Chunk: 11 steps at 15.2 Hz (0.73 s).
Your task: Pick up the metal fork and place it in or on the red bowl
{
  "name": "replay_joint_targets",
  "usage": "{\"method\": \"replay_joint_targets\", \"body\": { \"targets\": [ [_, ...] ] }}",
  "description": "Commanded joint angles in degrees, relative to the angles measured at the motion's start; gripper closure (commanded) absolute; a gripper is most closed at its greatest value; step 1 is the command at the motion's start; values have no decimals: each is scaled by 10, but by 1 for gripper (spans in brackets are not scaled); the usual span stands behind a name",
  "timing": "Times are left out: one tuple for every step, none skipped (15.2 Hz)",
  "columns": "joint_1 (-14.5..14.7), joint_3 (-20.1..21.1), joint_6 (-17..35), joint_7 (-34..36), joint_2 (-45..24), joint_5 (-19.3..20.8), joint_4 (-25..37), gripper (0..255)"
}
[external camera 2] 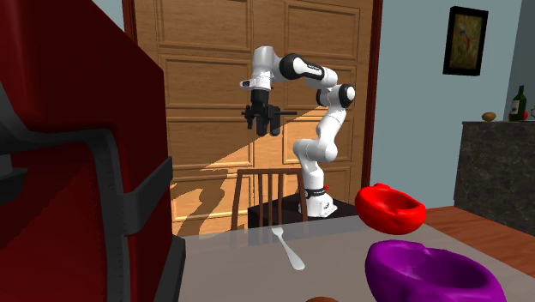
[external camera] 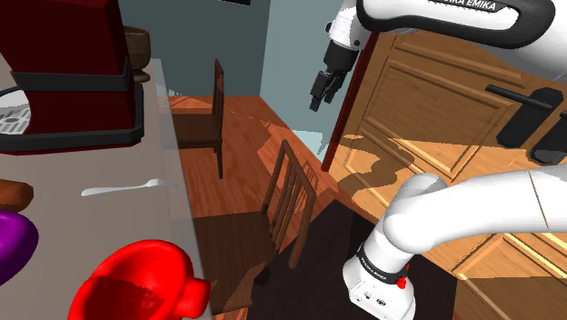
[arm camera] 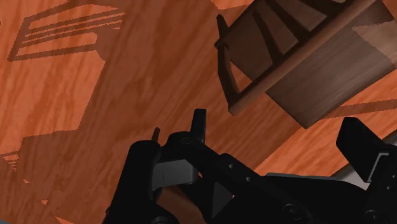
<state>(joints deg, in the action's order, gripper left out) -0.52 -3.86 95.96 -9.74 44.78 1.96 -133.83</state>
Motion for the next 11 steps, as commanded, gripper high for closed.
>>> {"method": "replay_joint_targets", "body": {
  "targets": [
    [0,0,0,0,0,0,0,0],
    [6,5,9,0,-18,-4,6,0],
    [13,10,17,-1,-37,-8,12,0],
    [19,15,25,-1,-55,-12,18,0],
    [25,20,33,-2,-74,-15,25,0],
    [31,25,40,-2,-93,-18,33,0],
    [36,30,47,-3,-112,-22,41,0],
    [42,35,53,-4,-131,-25,50,0],
    [47,40,59,-4,-150,-27,59,0],
    [52,45,65,-5,-169,-30,68,0],
    [57,50,70,-6,-188,-33,78,0]
  ]
}}
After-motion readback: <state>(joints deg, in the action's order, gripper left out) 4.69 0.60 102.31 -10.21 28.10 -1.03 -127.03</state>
